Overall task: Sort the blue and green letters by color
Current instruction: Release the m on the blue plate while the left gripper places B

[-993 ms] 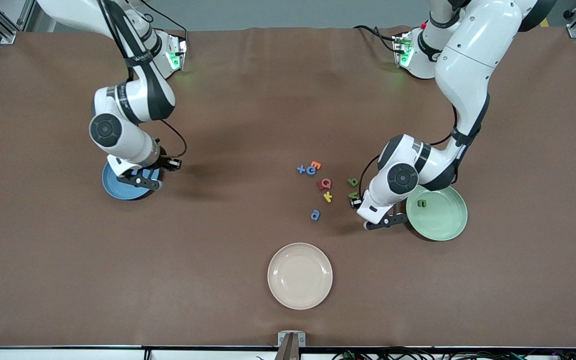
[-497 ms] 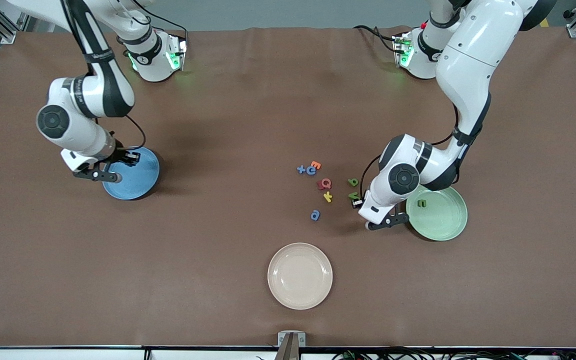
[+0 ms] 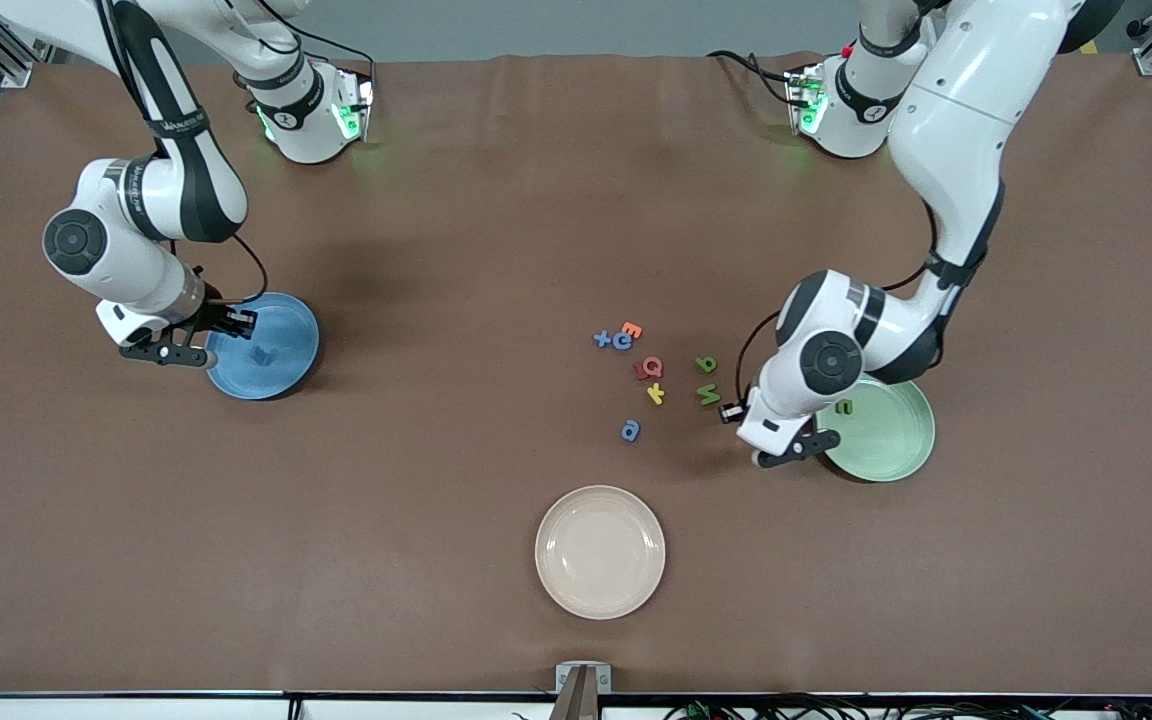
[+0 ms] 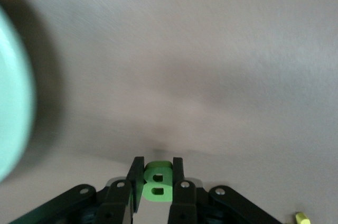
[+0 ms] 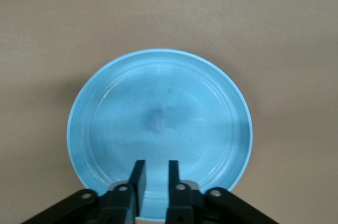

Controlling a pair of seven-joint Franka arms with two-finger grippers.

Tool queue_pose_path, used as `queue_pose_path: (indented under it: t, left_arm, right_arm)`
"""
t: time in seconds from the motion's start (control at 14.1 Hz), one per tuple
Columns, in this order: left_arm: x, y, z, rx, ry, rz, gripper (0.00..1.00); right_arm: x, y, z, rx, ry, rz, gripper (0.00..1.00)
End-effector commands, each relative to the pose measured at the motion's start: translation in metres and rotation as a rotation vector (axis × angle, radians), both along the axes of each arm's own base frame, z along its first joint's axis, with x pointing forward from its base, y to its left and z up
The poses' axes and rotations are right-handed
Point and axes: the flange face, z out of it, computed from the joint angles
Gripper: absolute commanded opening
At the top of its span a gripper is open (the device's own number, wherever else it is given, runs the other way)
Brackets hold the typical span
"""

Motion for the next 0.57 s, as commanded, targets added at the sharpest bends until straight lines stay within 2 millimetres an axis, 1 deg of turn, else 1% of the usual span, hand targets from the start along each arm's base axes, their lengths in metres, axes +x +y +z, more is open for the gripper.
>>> queue_pose_path:
  t: [0.0, 0.07, 0.14, 0.21, 0.28, 0.35, 0.43, 0.5]
  left_arm:
    - [0.008, 0.036, 0.039, 0.026, -0.003, -0.041, 0.13]
    - [0.011, 0.048, 0.044, 0.027, 0.001, -0.054, 0.13]
    - [0.014, 0.064, 0.047, 0.028, 0.006, -0.064, 0.13]
    - [0.014, 0.076, 0.045, 0.028, 0.016, -0.079, 0.13]
    - [0.014, 0.09, 0.042, 0.026, 0.025, -0.091, 0.13]
    - [0.012, 0.098, 0.039, 0.027, 0.034, -0.098, 0.13]
    - [0.013, 0.11, 0.038, 0.026, 0.036, -0.102, 0.13]
    - [0.013, 0.118, 0.038, 0.03, 0.037, -0.109, 0.13]
  right_arm:
    - [-0.002, 0.001, -0.005, -0.007, -0.002, 0.004, 1.0]
    - [-0.002, 0.002, -0.004, -0.007, 0.001, 0.004, 1.0]
    - [-0.001, 0.005, -0.003, -0.005, 0.003, 0.003, 1.0]
    - [0.0, 0.009, -0.001, -0.003, 0.009, -0.005, 1.0]
    - [0.002, 0.02, 0.003, -0.007, 0.014, -0.022, 1.0]
    - [0.004, 0.039, 0.007, -0.013, 0.017, -0.041, 1.0]
    - [0.006, 0.06, 0.011, -0.022, 0.02, -0.071, 1.0]
    - [0.008, 0.082, 0.016, -0.029, 0.015, -0.104, 1.0]
